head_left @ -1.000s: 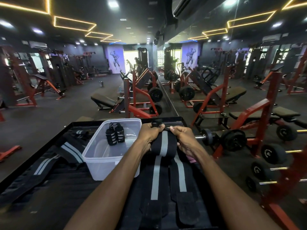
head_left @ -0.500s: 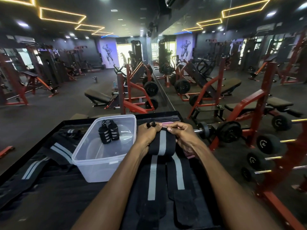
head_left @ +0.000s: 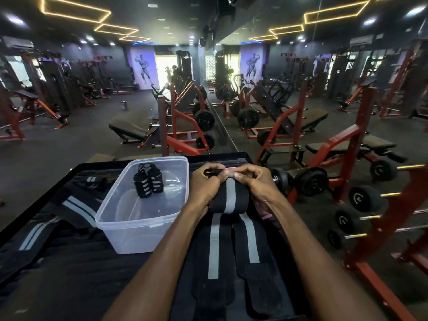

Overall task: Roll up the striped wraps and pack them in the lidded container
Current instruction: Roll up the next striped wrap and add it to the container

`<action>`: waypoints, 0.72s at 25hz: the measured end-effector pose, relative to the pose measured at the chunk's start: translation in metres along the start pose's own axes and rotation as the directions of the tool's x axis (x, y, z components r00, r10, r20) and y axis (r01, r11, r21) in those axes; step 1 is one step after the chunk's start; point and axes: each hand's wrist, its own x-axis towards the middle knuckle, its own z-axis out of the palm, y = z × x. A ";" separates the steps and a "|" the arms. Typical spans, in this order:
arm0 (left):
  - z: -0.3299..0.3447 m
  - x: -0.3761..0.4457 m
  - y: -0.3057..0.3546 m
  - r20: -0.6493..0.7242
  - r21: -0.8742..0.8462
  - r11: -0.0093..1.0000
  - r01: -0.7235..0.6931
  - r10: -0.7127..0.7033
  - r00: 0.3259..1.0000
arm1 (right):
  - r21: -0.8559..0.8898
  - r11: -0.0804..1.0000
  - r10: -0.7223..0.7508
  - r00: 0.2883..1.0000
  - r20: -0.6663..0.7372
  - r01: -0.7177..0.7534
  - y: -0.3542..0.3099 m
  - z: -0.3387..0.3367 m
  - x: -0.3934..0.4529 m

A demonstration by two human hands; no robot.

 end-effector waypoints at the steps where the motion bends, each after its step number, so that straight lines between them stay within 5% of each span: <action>1: 0.000 -0.001 0.001 0.005 -0.033 0.999 0.015 -0.015 1.000 | -0.013 1.000 -0.020 1.000 -0.005 0.020 0.000 0.000 0.000; 10: -0.003 -0.006 0.002 0.029 -0.028 0.998 -0.052 0.053 0.998 | 0.051 0.997 0.051 0.999 -0.007 -0.051 -0.007 0.001 -0.012; 15: -0.004 -0.006 0.005 0.023 -0.042 0.995 0.096 -0.095 0.995 | 0.070 0.998 -0.002 1.000 0.020 0.000 -0.006 -0.002 -0.012; 18: -0.005 -0.007 0.007 -0.013 -0.030 0.999 0.015 -0.016 1.000 | 0.103 0.991 0.074 0.995 0.060 -0.080 -0.011 0.000 -0.016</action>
